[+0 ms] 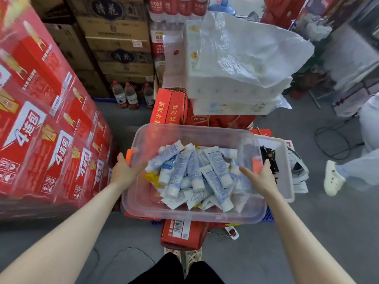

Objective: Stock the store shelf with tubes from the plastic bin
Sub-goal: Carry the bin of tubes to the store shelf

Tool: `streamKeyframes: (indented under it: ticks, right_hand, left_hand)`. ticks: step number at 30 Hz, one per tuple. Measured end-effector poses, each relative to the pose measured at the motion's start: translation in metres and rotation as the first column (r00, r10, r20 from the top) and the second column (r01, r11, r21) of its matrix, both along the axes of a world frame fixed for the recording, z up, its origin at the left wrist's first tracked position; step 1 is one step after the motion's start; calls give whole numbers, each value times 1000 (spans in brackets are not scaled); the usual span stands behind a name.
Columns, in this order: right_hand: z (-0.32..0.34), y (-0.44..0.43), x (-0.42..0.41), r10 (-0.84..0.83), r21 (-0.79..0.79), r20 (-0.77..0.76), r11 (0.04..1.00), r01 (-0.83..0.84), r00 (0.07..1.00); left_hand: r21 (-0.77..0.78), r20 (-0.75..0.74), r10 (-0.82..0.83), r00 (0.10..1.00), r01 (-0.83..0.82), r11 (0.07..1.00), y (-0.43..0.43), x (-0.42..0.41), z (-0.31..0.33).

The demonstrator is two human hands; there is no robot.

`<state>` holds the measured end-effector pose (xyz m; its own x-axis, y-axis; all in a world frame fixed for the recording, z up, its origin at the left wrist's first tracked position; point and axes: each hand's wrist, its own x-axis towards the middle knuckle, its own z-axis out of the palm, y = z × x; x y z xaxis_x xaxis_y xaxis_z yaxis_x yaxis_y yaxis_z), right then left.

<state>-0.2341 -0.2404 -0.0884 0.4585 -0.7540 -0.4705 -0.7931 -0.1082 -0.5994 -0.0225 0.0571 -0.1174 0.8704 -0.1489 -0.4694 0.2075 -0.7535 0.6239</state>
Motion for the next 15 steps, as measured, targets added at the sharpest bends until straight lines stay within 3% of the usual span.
streamKeyframes:
  ticks: [9, 15]
  right_hand:
    - [-5, -2, -3, -78, -208, -119, 977, 52, 990]
    - [-7, 0, -9, -93, -145, 24, 985, 96, 995]
  left_hand:
    - [-58, 46, 77, 996, -75, 996, -8, 0, -1]
    - [-126, -28, 142, 990, -144, 982, 3, -11, -8]
